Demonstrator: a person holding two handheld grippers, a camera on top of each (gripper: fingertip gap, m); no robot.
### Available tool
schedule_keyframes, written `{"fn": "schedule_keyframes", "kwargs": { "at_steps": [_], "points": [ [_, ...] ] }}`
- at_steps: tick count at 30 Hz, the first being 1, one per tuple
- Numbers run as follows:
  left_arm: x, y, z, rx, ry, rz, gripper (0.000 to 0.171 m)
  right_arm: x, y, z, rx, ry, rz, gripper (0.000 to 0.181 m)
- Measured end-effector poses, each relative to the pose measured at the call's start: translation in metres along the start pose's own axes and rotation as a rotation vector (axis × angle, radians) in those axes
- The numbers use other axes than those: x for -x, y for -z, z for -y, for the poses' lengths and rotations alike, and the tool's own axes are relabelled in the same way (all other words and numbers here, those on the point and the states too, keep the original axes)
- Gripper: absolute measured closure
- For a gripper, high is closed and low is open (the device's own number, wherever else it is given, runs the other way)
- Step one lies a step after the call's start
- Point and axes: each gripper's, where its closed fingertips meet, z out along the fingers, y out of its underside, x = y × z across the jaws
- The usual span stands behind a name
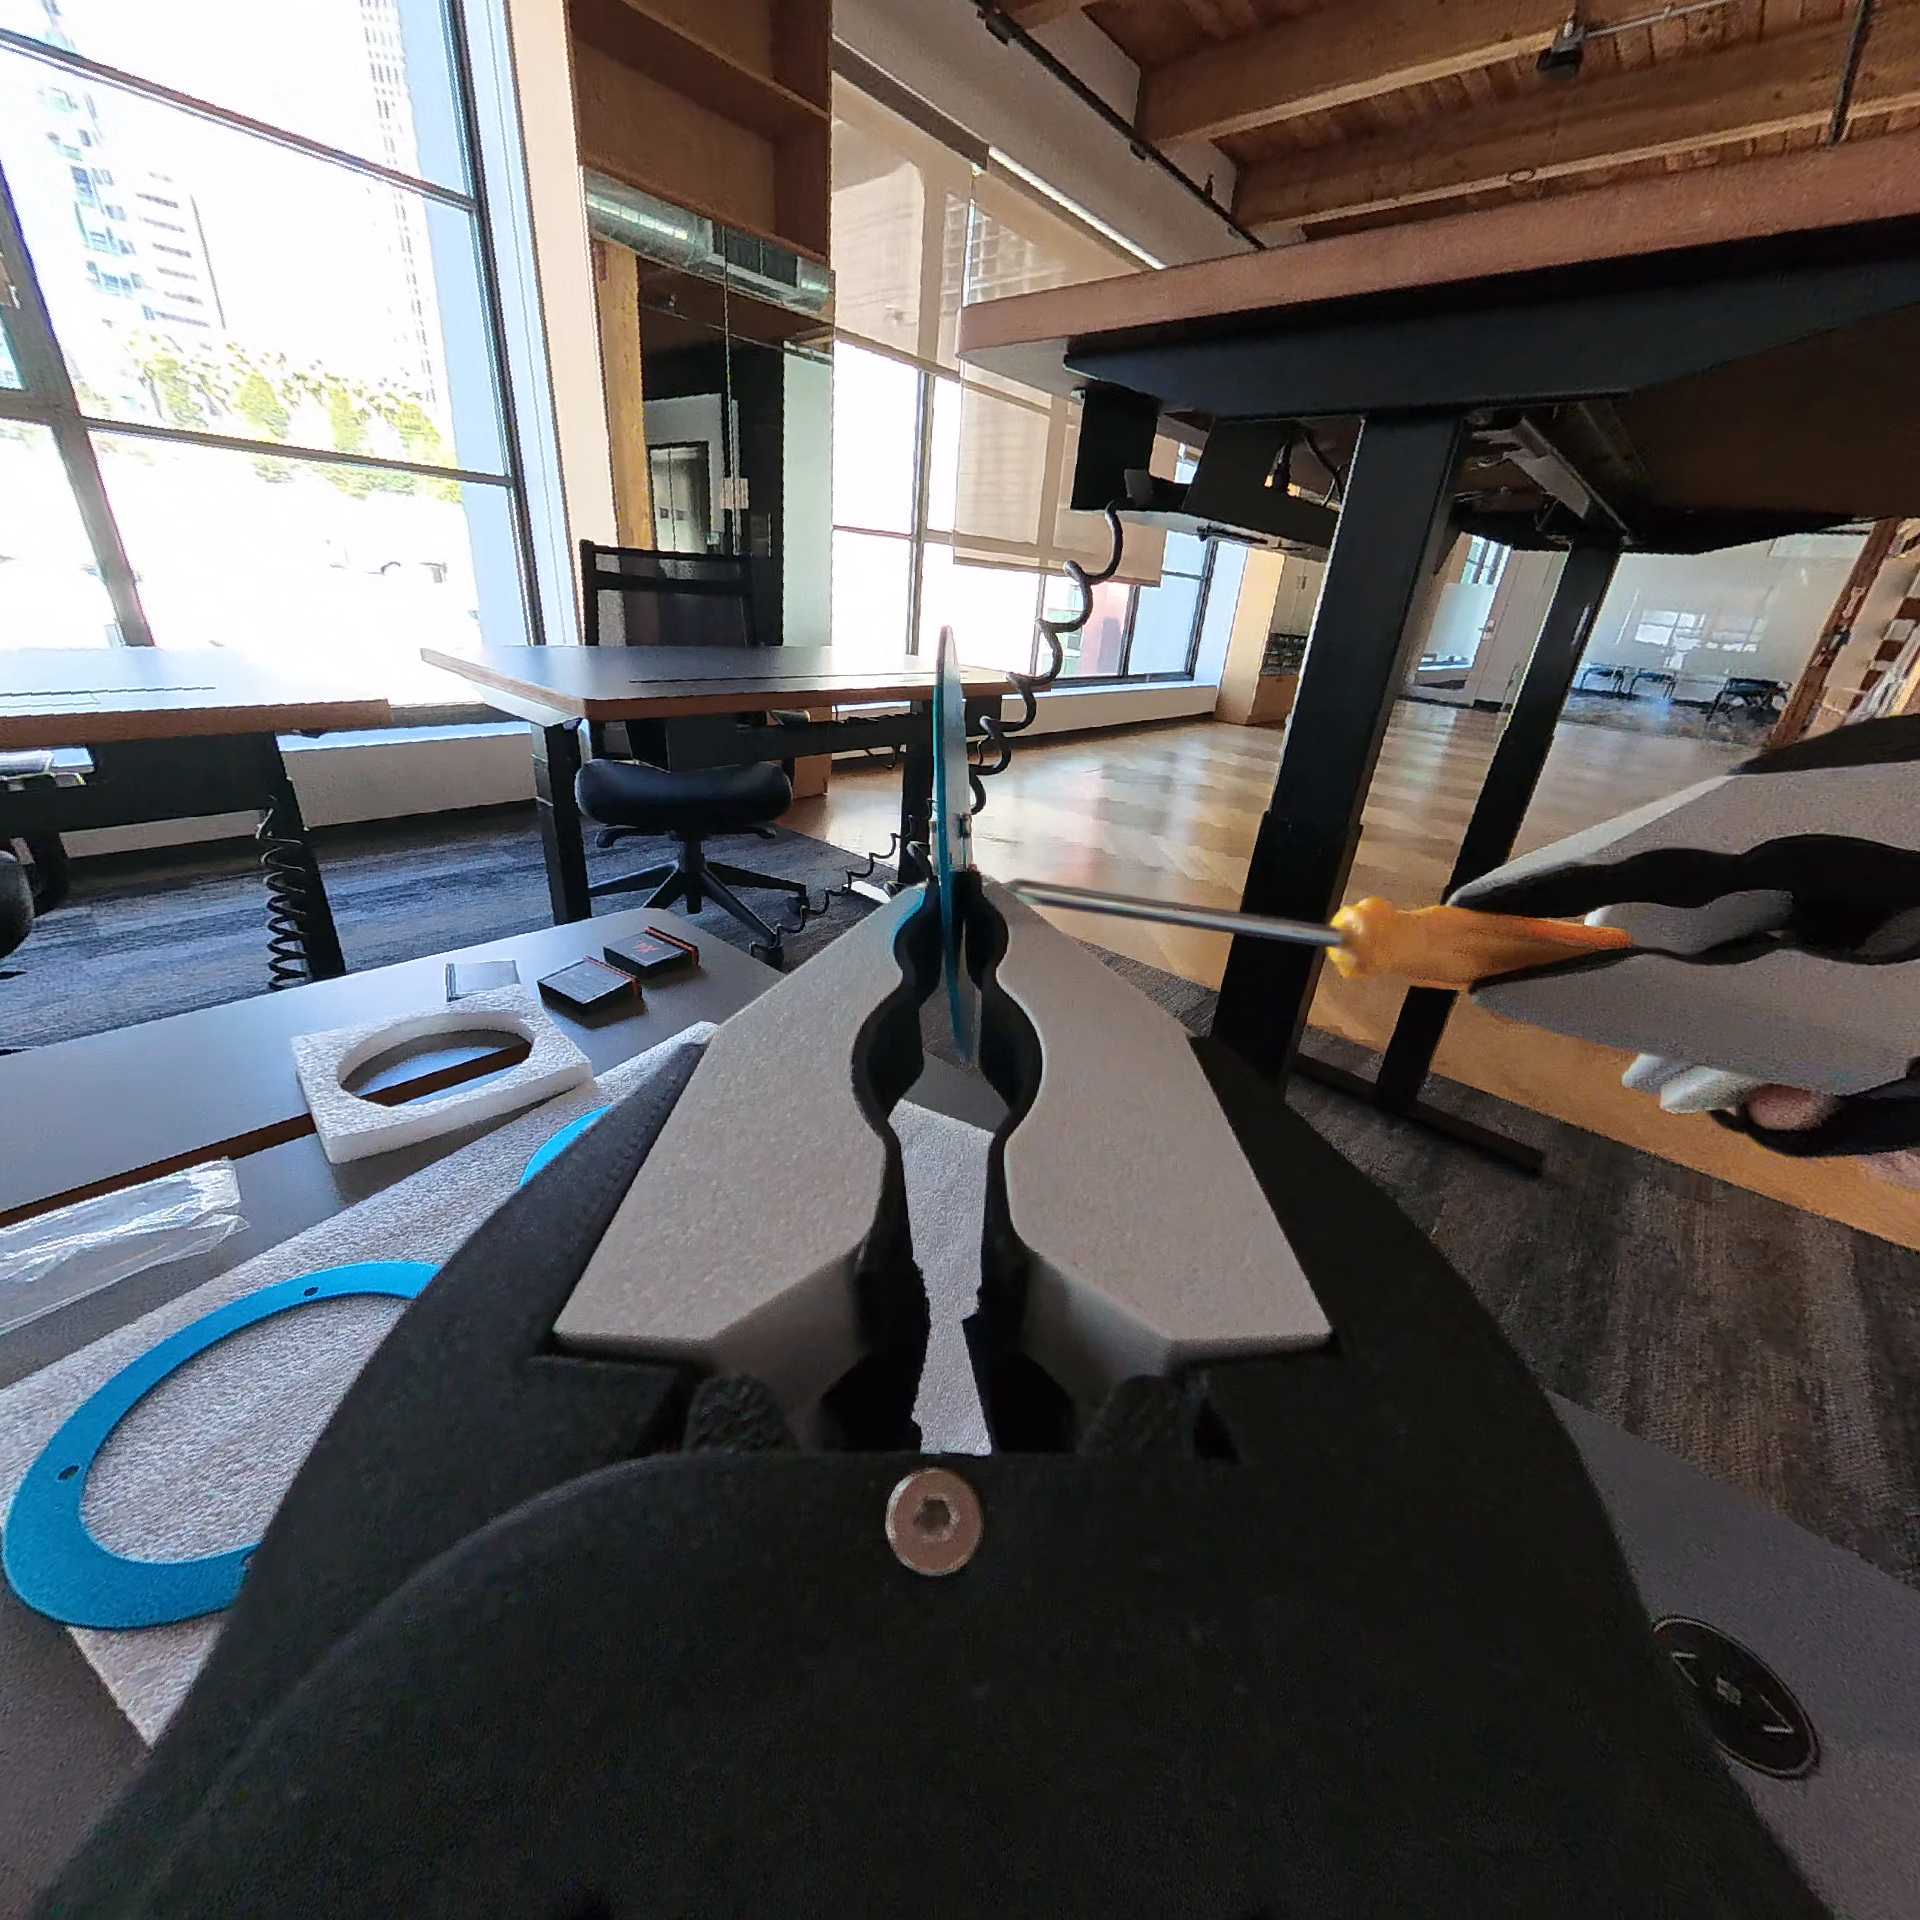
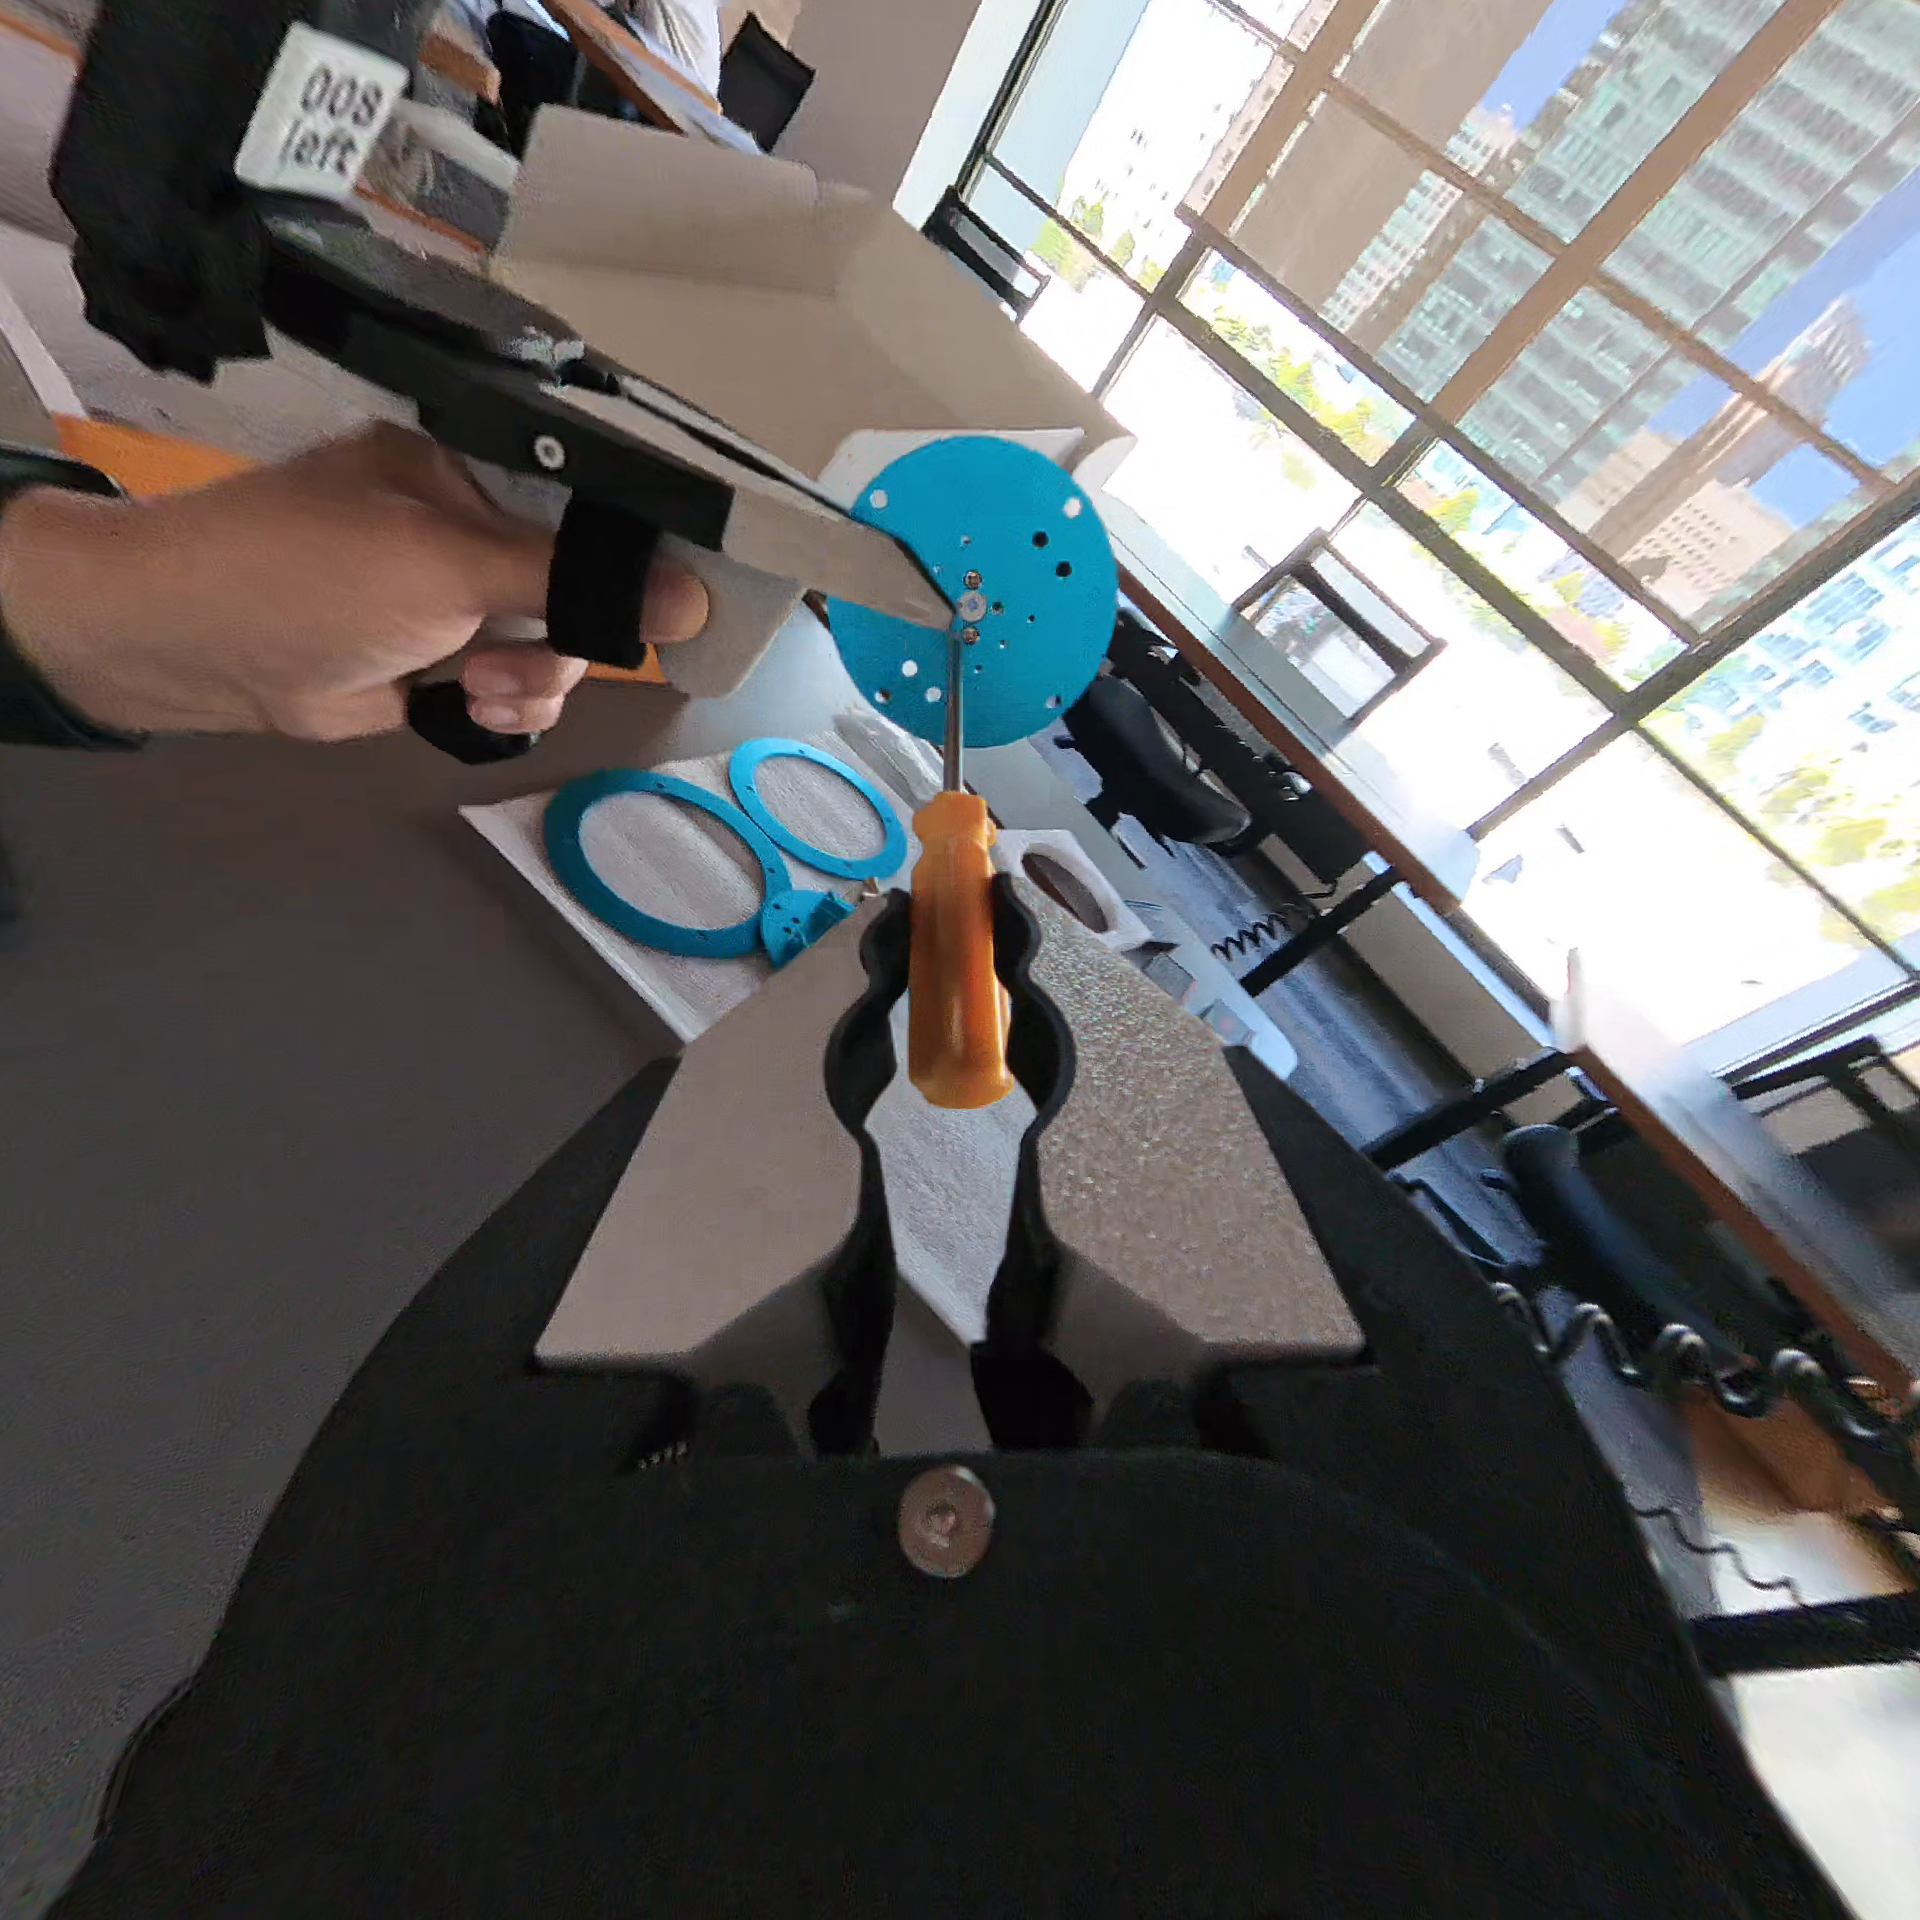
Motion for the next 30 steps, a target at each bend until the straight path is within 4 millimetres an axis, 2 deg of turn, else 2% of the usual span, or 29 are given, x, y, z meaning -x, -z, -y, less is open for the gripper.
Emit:
{"fn": "schedule_keyframes", "kwargs": {
  "at_steps": [4, 15, 18, 20, 25, 26, 28, 30],
  "points": [
    [0.000, -0.001, -0.003, 0.014, -0.018, 0.005, 0.170, 0.000, -0.003, -0.003, 0.017, 0.054, -0.038, 0.167],
    [-0.001, -0.001, -0.005, 0.024, -0.024, 0.000, 0.170, -0.005, -0.005, -0.006, 0.031, 0.051, -0.042, 0.167],
    [-0.001, -0.002, -0.007, 0.042, -0.075, 0.006, 0.170, -0.006, -0.004, -0.006, 0.041, 0.068, -0.040, 0.167],
    [-0.003, -0.003, -0.010, 0.065, -0.136, 0.021, 0.170, -0.007, -0.003, -0.007, 0.062, 0.159, -0.049, 0.167],
    [-0.003, -0.007, -0.025, 0.167, -0.255, 0.055, 0.170, -0.002, -0.002, -0.014, 0.107, 0.569, -0.099, 0.167],
    [-0.003, -0.008, -0.028, 0.177, -0.274, 0.065, 0.170, -0.002, -0.003, -0.017, 0.118, 0.598, -0.103, 0.167],
    [-0.002, -0.008, -0.028, 0.170, -0.299, 0.082, 0.170, -0.001, -0.005, -0.019, 0.108, 0.450, -0.081, 0.167],
    [-0.002, -0.008, -0.024, 0.145, -0.304, 0.090, 0.170, -0.003, -0.004, -0.018, 0.076, 0.111, -0.031, 0.167]
  ]
}}
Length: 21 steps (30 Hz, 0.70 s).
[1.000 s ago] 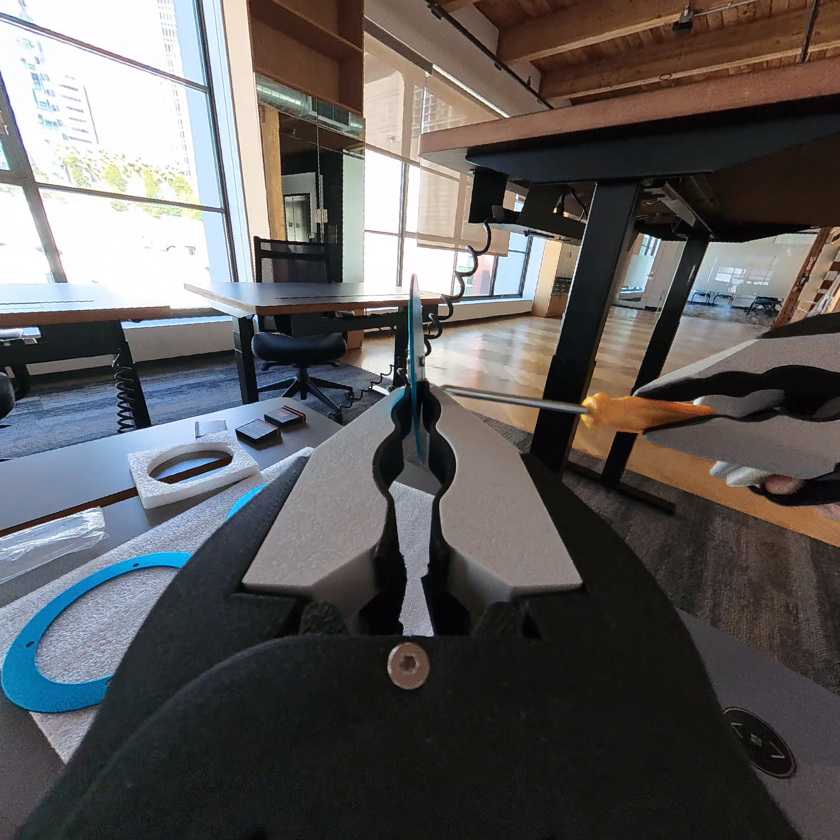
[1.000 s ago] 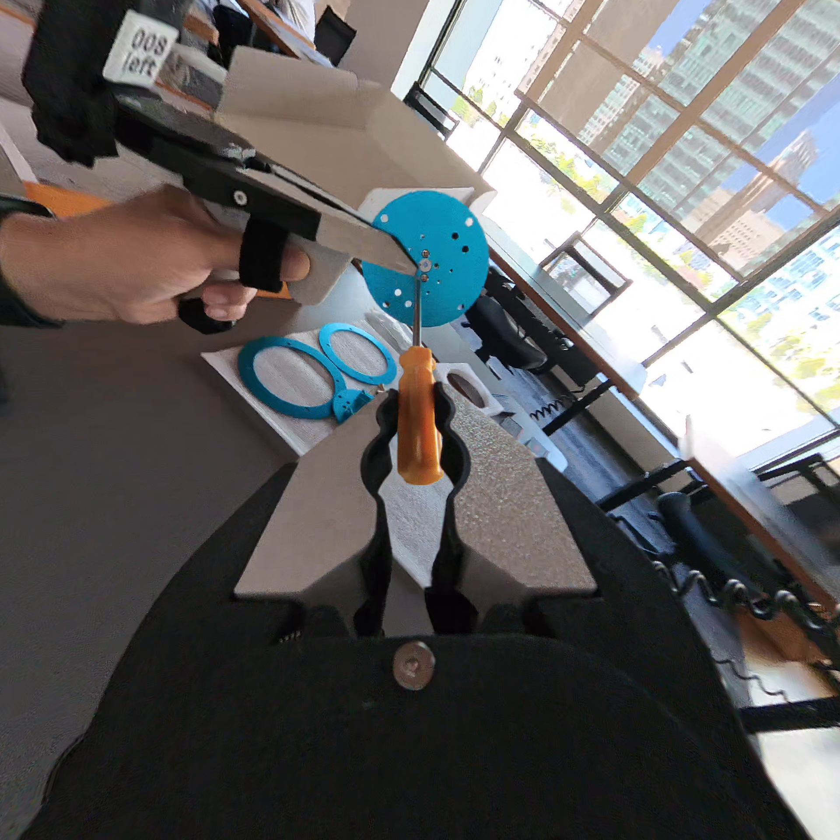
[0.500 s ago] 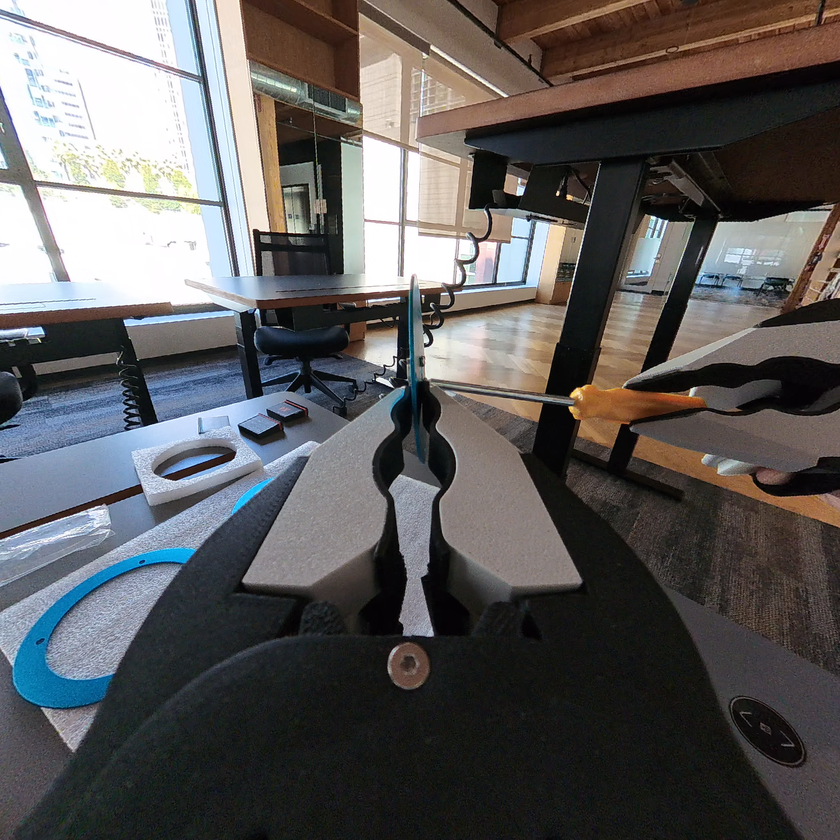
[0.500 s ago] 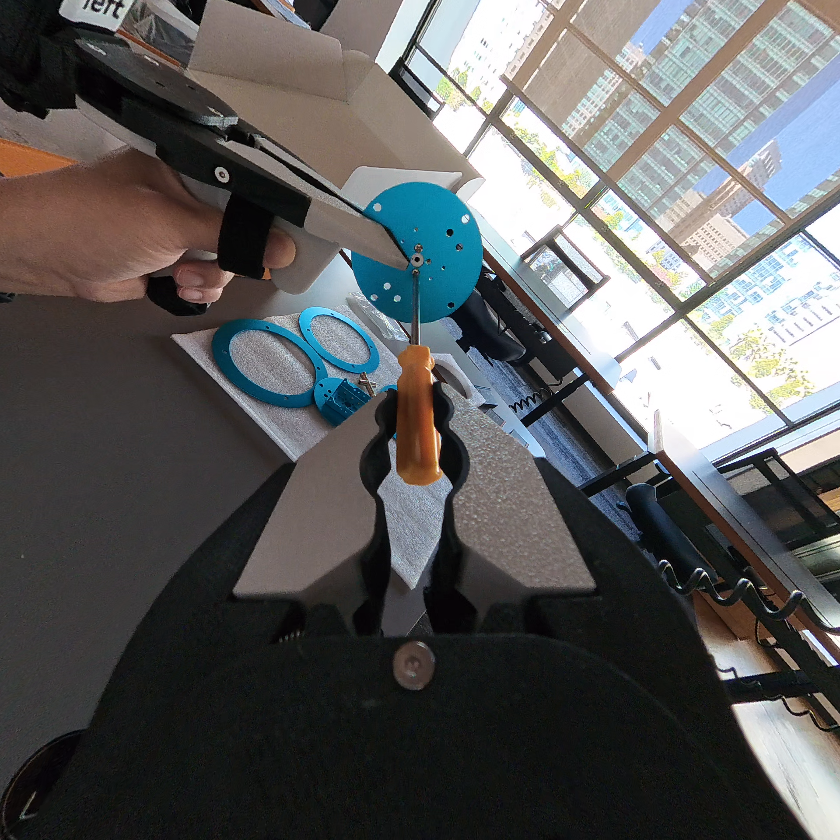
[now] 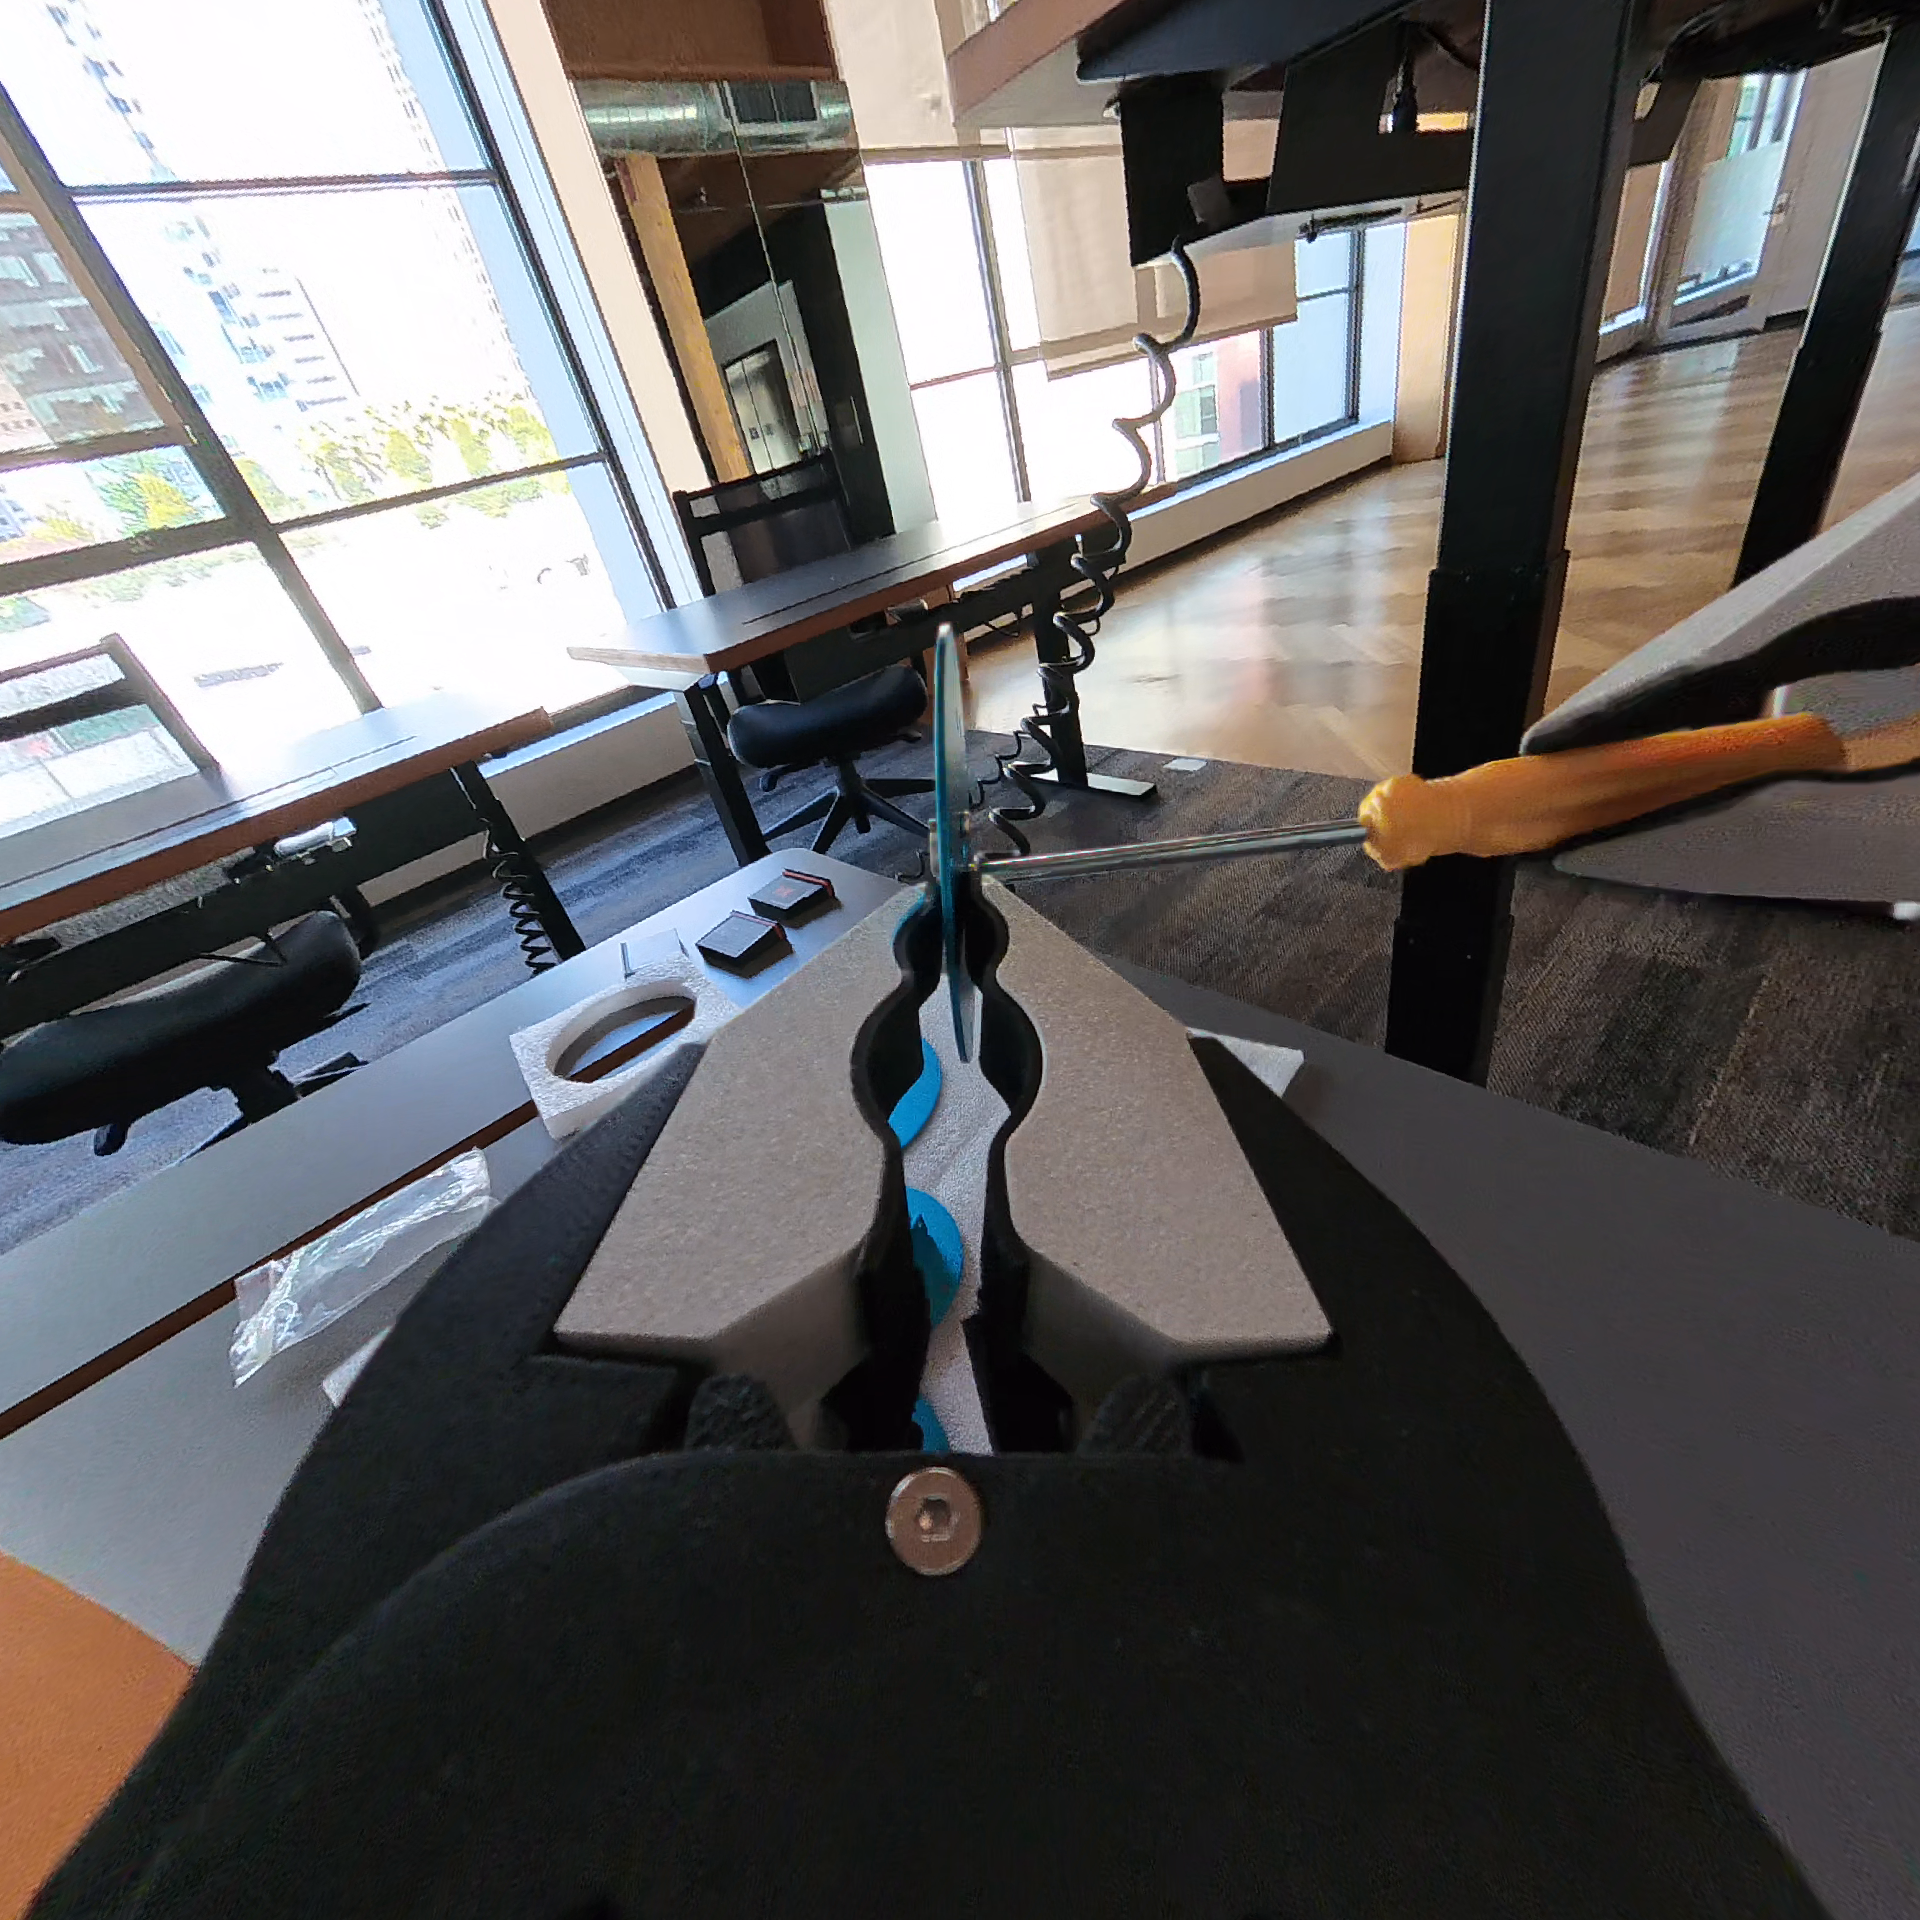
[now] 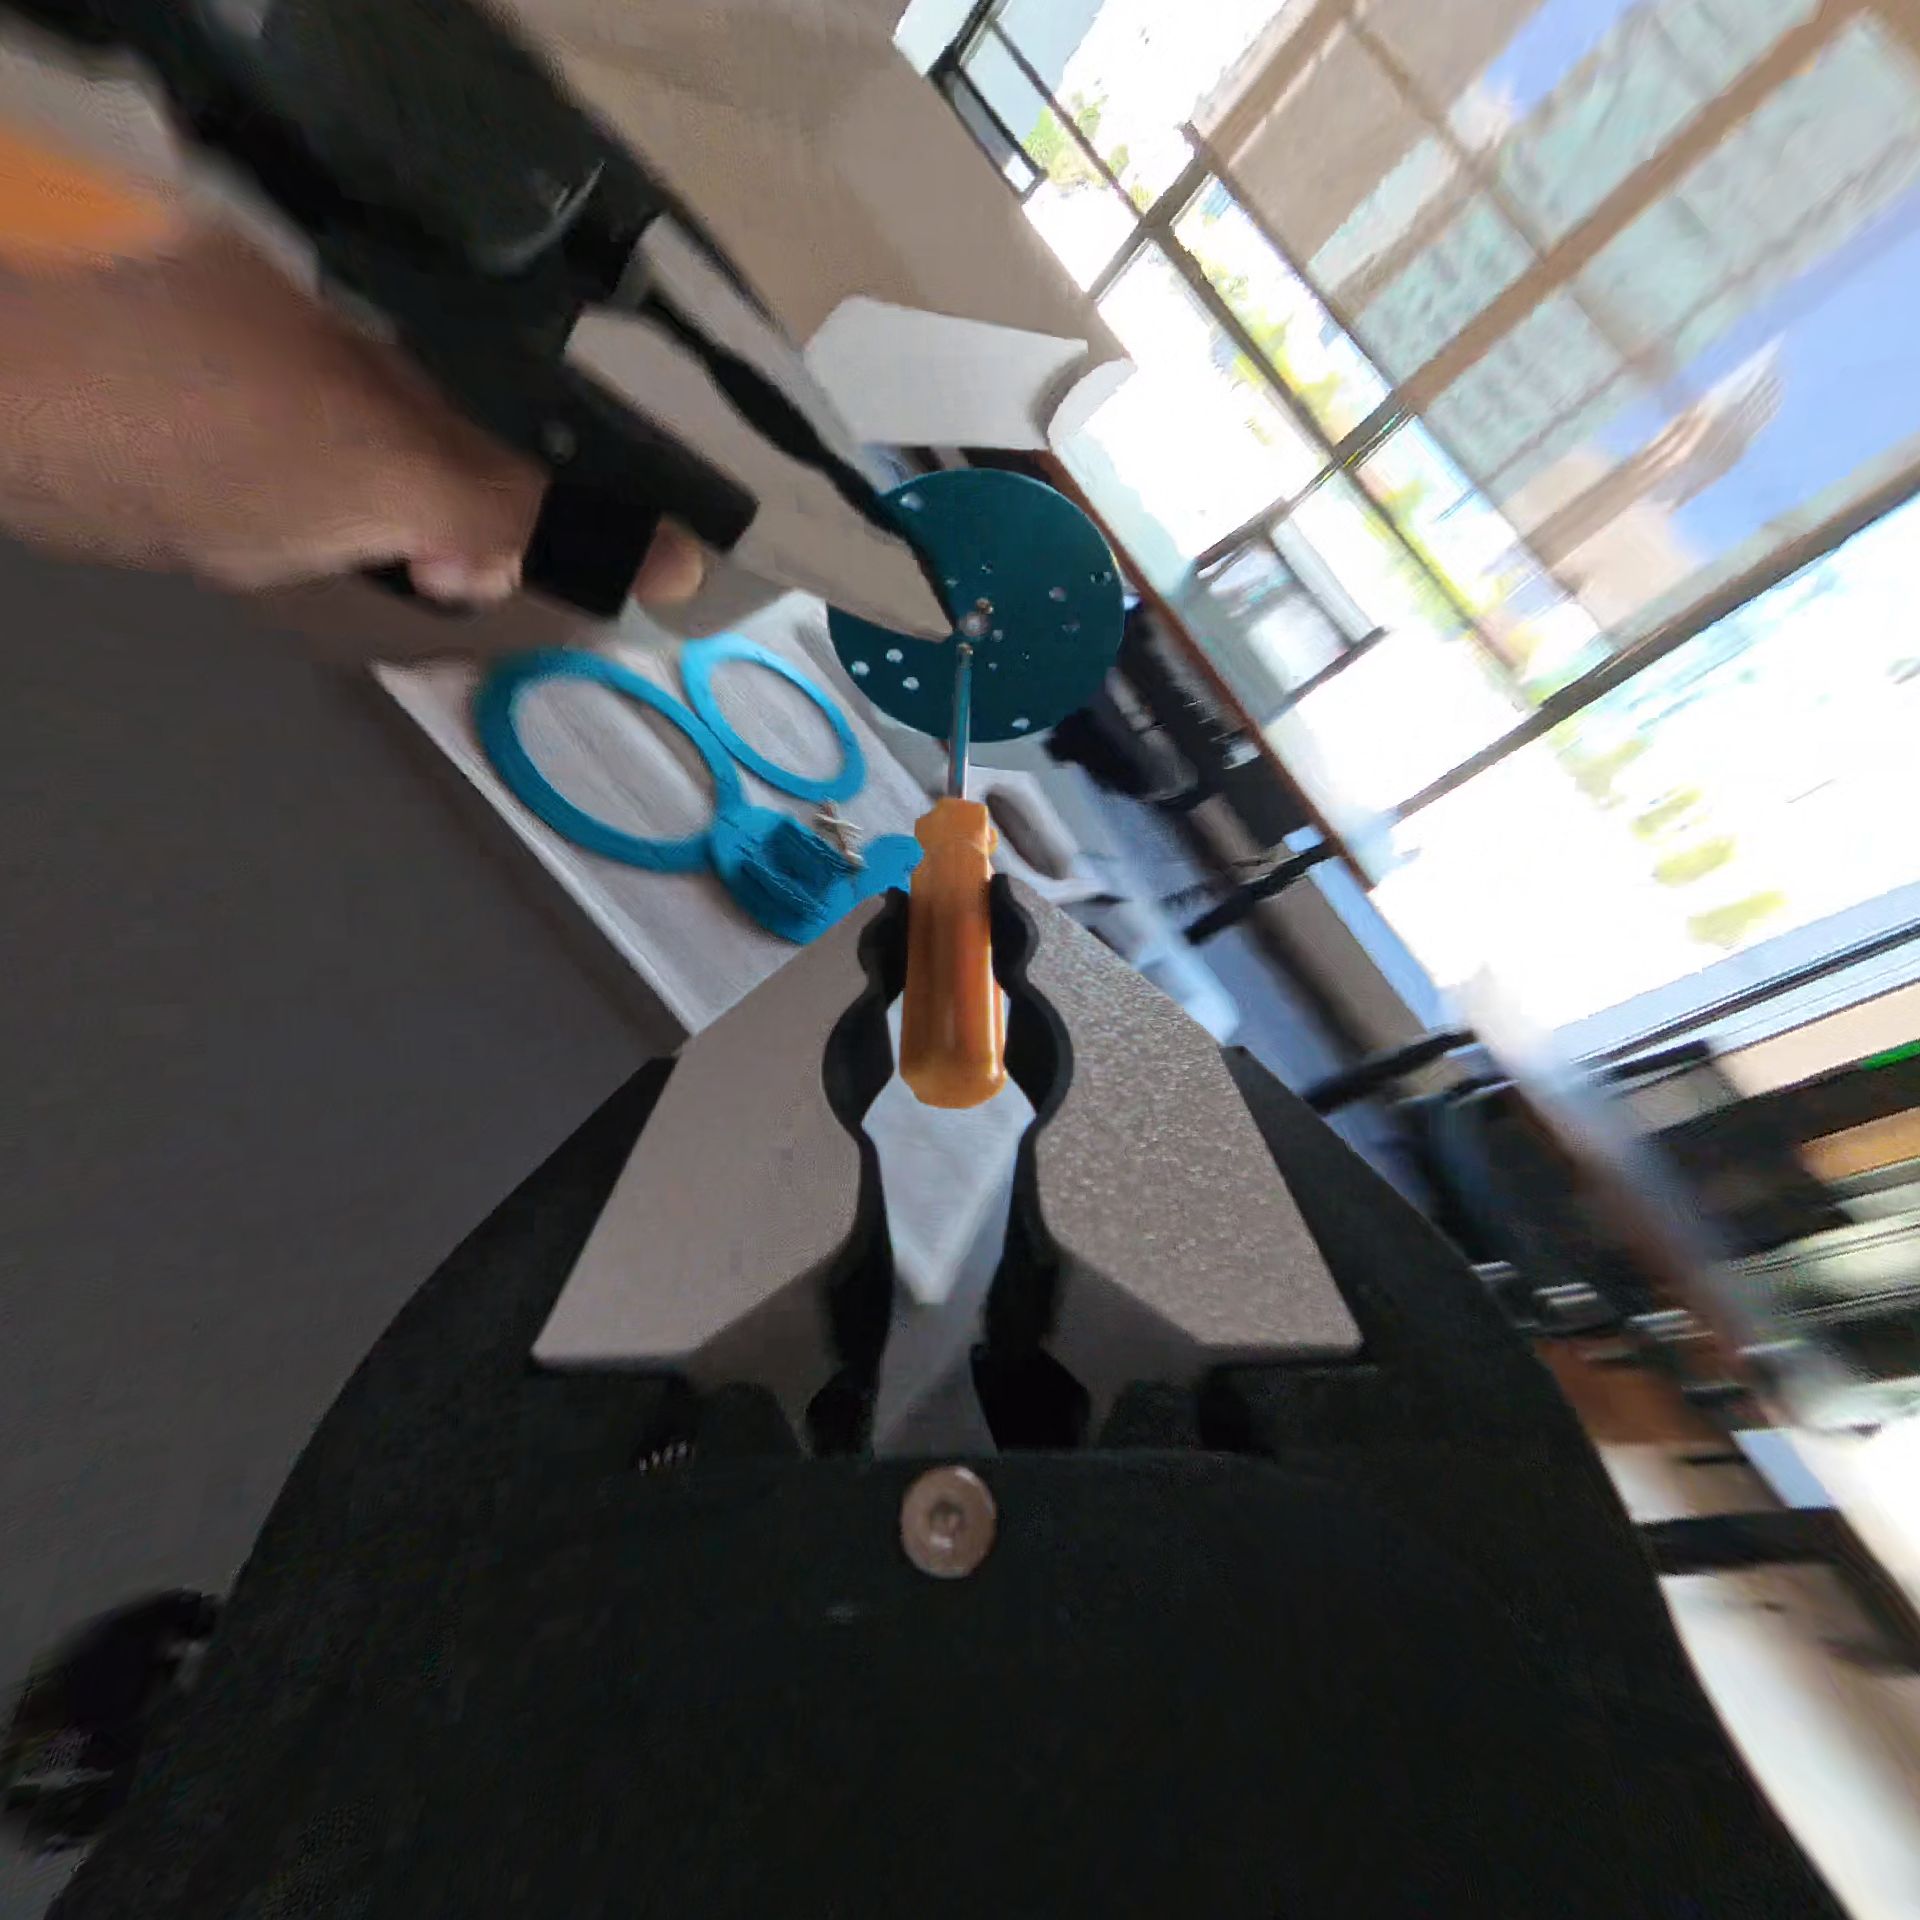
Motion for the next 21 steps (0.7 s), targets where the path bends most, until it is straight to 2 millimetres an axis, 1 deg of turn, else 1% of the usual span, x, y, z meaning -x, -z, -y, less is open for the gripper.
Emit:
{"fn": "schedule_keyframes", "kwargs": {
  "at_steps": [2, 4, 6, 8, 9, 10, 11, 13, 15, 16, 18, 21],
  "points": [
    [0.001, 0.002, 0.005, -0.027, -0.019, 0.017, 0.170, 0.000, 0.000, 0.003, -0.057, -0.460, 0.113, 0.167],
    [0.001, 0.005, 0.009, -0.052, -0.060, 0.042, 0.170, -0.002, 0.000, 0.001, -0.110, -0.895, 0.240, 0.167],
    [0.001, 0.006, 0.014, -0.078, -0.103, 0.063, 0.170, -0.005, 0.001, -0.002, -0.188, -1.365, 0.393, 0.167],
    [-0.002, 0.008, 0.017, -0.101, -0.136, 0.070, 0.170, -0.002, 0.001, -0.006, -0.248, -1.787, 0.572, 0.167],
    [-0.003, 0.009, 0.019, -0.112, -0.151, 0.071, 0.170, -0.001, 0.002, -0.008, -0.279, -1.993, 0.660, 0.167],
    [-0.005, 0.009, 0.021, -0.127, -0.165, 0.072, 0.170, 0.002, 0.003, -0.008, -0.303, -2.163, 0.743, 0.168],
    [-0.006, 0.011, 0.024, -0.149, -0.179, 0.069, 0.170, 0.004, 0.005, -0.007, -0.345, -2.295, 0.815, 0.167],
    [-0.010, 0.014, 0.029, -0.184, -0.203, 0.057, 0.170, 0.009, 0.010, -0.003, -0.409, -2.470, 0.900, 0.166],
    [-0.014, 0.018, 0.034, -0.220, -0.215, 0.041, 0.170, 0.015, 0.017, 0.004, -0.446, -2.559, 0.975, 0.166],
    [-0.016, 0.020, 0.037, -0.232, -0.217, 0.031, 0.170, 0.016, 0.020, 0.007, -0.464, -2.590, 0.985, 0.166],
    [-0.016, 0.022, 0.040, -0.250, -0.195, 0.029, 0.170, 0.016, 0.026, 0.010, -0.481, -2.608, 0.975, 0.166],
    [-0.003, 0.023, 0.037, -0.246, -0.149, 0.042, 0.170, 0.010, 0.032, 0.008, -0.511, -2.598, 0.899, 0.166]
  ]
}}
